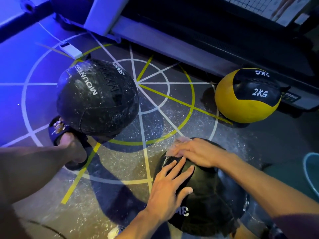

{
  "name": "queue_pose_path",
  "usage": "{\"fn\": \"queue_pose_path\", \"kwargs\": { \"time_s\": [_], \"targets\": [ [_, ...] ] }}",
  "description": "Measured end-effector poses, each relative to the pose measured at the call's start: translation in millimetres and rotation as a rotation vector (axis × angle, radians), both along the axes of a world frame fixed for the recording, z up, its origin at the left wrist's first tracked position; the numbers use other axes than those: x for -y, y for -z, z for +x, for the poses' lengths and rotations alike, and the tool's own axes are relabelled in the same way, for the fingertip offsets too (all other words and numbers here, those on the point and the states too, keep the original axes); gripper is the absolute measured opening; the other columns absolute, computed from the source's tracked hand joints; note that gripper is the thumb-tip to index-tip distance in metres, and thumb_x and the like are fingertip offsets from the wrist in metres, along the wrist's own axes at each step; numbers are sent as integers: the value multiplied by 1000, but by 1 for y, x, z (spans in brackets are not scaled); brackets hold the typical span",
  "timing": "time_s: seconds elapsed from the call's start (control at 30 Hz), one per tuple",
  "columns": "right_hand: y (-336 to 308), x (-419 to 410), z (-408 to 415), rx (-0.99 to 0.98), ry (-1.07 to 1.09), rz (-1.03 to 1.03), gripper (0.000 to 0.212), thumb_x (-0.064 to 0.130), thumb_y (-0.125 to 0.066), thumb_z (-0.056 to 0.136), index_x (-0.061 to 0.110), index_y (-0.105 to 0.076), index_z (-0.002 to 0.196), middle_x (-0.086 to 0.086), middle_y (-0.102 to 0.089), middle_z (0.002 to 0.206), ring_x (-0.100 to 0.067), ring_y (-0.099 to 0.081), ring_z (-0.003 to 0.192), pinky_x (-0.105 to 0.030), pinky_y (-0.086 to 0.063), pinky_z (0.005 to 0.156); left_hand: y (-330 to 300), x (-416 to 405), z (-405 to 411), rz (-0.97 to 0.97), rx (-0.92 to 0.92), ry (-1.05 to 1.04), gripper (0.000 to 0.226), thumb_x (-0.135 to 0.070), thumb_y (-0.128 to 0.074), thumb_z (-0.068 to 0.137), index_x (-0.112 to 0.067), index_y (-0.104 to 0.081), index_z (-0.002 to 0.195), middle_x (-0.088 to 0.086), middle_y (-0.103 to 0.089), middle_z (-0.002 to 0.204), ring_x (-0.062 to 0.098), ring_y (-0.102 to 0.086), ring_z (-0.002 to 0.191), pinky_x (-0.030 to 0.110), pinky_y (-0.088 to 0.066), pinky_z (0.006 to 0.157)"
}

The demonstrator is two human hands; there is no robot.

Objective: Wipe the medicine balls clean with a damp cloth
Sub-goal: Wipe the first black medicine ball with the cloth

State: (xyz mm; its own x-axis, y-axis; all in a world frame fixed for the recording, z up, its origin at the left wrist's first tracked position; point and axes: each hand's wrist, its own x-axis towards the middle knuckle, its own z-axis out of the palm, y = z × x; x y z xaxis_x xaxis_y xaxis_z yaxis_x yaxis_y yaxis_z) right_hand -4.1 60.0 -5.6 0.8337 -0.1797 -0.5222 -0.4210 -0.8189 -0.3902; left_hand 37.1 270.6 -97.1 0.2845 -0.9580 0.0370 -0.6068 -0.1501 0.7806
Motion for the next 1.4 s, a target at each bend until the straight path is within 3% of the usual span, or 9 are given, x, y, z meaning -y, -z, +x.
{"fn": "queue_pose_path", "kwargs": {
  "time_s": [0.13, 0.33, 0.43, 0.57, 0.7, 0.83, 0.97, 1.2, 1.4],
  "targets": [
    [5, 47, -13, -89, 382, -187, 63, 62, -26, 101, 25, -69, 128, -6, -68, 133, -22, -62, 122, -37, -43, 103, -1, 5, 8, 20, -33, 67, 53, -60, -40, 106, -53, -27, 157, -33, -1, 166, 2, -2, 156, 25, -11, 125],
    [-24, 36, -63, -28, 456, -230, 46, 44, -33, 109, 29, -54, 148, -2, -55, 149, -26, -52, 137, -32, -37, 109, -3, 14, 33, 55, -116, 78, 54, -50, -46, 107, -56, -24, 156, -31, -2, 167, -5, 3, 155, 24, -9, 126],
    [-30, 12, -96, 129, 449, -198, 49, 39, -28, 109, 24, -48, 151, -8, -58, 147, -27, -55, 134, -32, -40, 110, -6, 29, 52, 121, -63, 24, 55, -52, -51, 104, -55, -29, 155, -21, -17, 169, 8, -17, 156, 37, -25, 125],
    [-23, -24, -117, 424, 611, 100, 44, 28, -42, 110, 25, -39, 153, 20, -47, 152, 7, -42, 139, -16, -27, 114, -29, 52, 66, 197, 69, -122, 46, -49, -57, 102, -40, -52, 146, -12, -50, 149, 19, -48, 134, 37, -43, 107],
    [-24, -13, -117, 333, 632, 48, 44, 18, -39, 112, 19, -40, 156, 18, -40, 156, 4, -30, 145, -9, -16, 113, -51, 48, 50, 34, 83, -47, 34, -44, -53, 103, -33, -62, 133, -13, -58, 131, 13, -57, 120, 35, -49, 97],
    [-24, 5, -125, 161, 677, 5, 51, 4, -37, 107, 11, -32, 158, -4, -26, 167, -24, -24, 155, 2, 10, 104, -60, 33, 29, 93, 179, 288, 58, -57, -50, 100, -37, -41, 154, -12, -38, 160, 14, -37, 143, 32, -31, 118],
    [-29, 18, -117, 92, 548, -133, 50, 5, -36, 107, 13, -33, 157, -5, -24, 168, -25, -22, 155, -30, -10, 124, -73, 34, 23, 290, 249, 359, 78, -56, -56, 99, -38, -15, 163, -15, -6, 172, 15, -8, 158, 41, -22, 125],
    [-17, 47, -111, 111, 514, -190, 53, 4, -38, 105, 13, -34, 157, -7, -30, 166, -28, -31, 152, -38, -19, 123, -99, 74, 8, 456, 362, 256, 82, -62, -57, 97, -35, -17, 162, -18, -2, 171, 15, -7, 159, 48, -30, 122],
    [-5, 91, -101, 137, 568, -127, 47, 17, -30, 112, 20, -28, 159, 2, -23, 168, -15, -20, 155, -28, -11, 126, -92, 128, 5, 501, 392, 230, 79, -59, -43, 103, -24, -7, 165, -9, 11, 172, 25, 6, 159, 58, -18, 125]
  ]
}}
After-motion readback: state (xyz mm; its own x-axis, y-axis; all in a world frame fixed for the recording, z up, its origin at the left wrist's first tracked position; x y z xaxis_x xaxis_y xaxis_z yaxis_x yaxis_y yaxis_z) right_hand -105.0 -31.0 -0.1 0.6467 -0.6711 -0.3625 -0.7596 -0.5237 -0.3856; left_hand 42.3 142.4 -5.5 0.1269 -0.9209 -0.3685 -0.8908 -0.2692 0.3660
